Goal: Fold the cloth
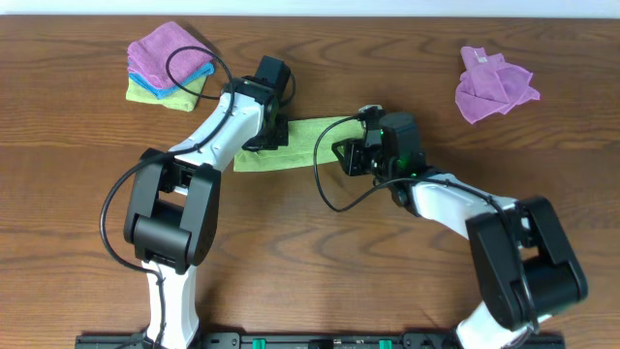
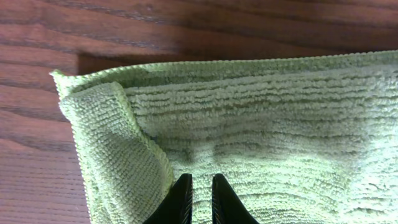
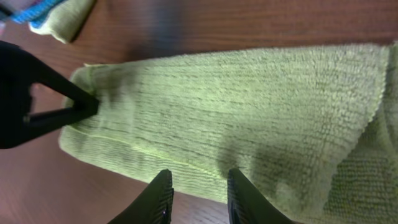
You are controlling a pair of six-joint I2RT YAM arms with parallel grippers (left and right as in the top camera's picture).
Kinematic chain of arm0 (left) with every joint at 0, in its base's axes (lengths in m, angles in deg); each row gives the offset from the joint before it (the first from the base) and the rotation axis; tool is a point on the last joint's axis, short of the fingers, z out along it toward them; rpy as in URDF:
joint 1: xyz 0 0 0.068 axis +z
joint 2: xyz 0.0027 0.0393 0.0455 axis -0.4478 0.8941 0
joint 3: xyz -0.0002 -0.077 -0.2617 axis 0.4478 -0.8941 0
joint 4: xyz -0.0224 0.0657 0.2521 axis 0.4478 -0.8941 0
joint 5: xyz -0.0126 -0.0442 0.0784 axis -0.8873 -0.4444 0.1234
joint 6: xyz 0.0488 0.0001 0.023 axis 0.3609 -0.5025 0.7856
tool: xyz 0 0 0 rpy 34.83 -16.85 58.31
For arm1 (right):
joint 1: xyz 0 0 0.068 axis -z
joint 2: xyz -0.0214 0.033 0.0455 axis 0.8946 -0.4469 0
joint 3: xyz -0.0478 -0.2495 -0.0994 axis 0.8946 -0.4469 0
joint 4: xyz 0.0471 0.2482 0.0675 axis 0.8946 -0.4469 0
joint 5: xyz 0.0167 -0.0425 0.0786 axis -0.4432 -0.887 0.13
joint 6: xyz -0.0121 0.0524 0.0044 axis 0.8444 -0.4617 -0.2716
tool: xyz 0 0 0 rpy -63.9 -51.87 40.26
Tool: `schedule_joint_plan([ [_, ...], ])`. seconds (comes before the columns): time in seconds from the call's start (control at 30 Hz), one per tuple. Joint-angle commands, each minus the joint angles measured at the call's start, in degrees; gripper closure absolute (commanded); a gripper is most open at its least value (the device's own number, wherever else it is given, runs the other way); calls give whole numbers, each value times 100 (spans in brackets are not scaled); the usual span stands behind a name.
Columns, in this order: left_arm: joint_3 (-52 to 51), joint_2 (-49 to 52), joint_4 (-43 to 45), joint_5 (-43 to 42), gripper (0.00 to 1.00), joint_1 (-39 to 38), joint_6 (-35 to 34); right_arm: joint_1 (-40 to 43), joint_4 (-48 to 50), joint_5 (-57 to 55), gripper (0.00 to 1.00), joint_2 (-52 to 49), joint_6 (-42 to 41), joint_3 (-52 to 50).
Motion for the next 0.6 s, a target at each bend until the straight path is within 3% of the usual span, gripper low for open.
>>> schedule_joint_plan([
  [0.0,83,-105,-50,264,86,46,85,-22,37,-61,72,-192,-26,7],
  [0.57,83,-105,-861,1174,89,48,210,-22,28,-271,78,-229,-26,7],
])
